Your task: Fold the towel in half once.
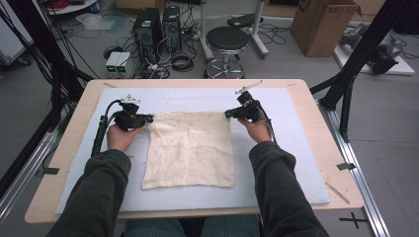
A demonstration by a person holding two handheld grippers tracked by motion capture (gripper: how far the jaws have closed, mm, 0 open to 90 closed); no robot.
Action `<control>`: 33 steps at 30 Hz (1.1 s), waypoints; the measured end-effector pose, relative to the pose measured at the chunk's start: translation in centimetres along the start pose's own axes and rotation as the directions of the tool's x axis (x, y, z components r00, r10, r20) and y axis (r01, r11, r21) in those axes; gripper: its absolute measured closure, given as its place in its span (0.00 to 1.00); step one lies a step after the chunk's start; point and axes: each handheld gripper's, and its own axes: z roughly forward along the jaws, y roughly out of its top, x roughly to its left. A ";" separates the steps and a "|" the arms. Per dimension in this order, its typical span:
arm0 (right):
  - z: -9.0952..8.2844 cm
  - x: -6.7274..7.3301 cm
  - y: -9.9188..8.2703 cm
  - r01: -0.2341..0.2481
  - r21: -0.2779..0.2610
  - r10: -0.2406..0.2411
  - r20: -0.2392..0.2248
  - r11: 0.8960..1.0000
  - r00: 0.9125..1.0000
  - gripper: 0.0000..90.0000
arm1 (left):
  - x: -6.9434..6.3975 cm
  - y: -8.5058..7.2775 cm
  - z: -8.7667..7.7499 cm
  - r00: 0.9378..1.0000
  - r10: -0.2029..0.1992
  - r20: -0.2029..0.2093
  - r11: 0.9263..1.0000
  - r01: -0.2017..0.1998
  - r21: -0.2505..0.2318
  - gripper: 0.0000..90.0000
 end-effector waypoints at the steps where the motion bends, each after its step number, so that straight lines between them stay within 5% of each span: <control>1: -0.1 0.1 -0.1 0.000 -0.004 0.000 -0.002 1.000 1.000 0.94 | -0.2 0.1 -0.2 1.000 0.008 0.004 1.000 -0.008 -0.005 0.97; 7: -0.9 0.4 -0.8 -0.004 -0.035 0.003 -0.027 0.999 1.000 0.94 | -1.1 0.3 -0.7 0.999 0.041 0.026 0.999 -0.041 -0.013 0.97; 14: -1.3 1.3 -1.1 0.033 -0.023 -0.034 -0.039 0.999 0.999 0.94 | -1.6 -0.7 -1.3 1.000 0.017 0.024 0.999 -0.016 -0.042 0.97; 33: -3.0 2.4 -1.9 0.035 -0.072 -0.042 -0.107 0.997 0.993 0.94 | -2.3 -1.5 -3.2 0.997 0.046 0.054 0.997 -0.043 -0.068 0.97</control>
